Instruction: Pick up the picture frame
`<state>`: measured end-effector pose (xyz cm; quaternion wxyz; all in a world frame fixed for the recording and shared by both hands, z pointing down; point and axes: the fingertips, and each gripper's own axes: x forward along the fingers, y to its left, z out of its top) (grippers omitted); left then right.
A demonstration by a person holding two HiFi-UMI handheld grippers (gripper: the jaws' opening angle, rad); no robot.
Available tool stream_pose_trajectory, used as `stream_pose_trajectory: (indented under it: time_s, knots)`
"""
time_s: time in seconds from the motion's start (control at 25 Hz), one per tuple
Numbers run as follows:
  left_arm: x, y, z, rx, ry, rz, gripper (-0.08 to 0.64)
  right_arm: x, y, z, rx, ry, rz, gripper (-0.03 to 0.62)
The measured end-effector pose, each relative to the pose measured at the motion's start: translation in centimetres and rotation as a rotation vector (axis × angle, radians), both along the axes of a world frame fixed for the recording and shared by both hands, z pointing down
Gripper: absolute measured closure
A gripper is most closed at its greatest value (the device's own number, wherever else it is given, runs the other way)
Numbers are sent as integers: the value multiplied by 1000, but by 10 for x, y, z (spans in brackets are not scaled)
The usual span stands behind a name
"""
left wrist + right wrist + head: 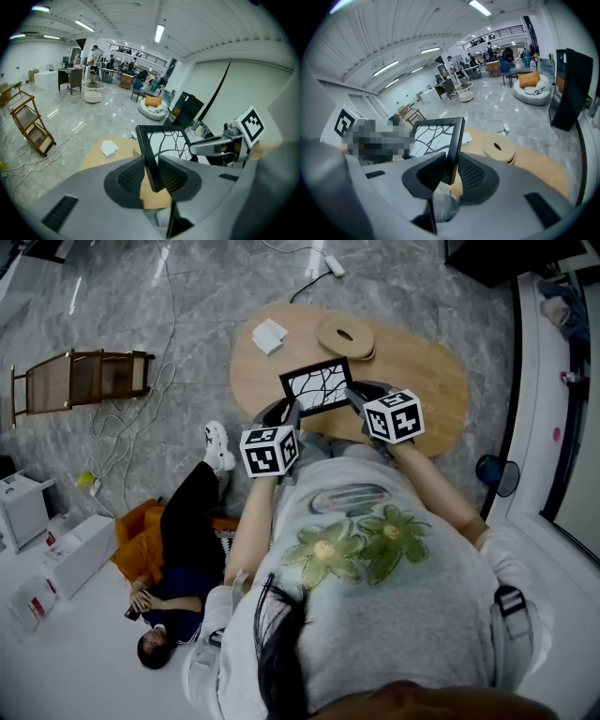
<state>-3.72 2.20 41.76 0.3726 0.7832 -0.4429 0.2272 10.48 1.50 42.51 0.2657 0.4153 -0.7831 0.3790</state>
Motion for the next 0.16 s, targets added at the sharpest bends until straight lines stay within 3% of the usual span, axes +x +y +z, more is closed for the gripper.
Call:
stream_pose_trajectory:
  time_s: [0.16]
  knots:
    - [1,-1,1,-3,0,2,462,0,-1,0,5,11,-5,503]
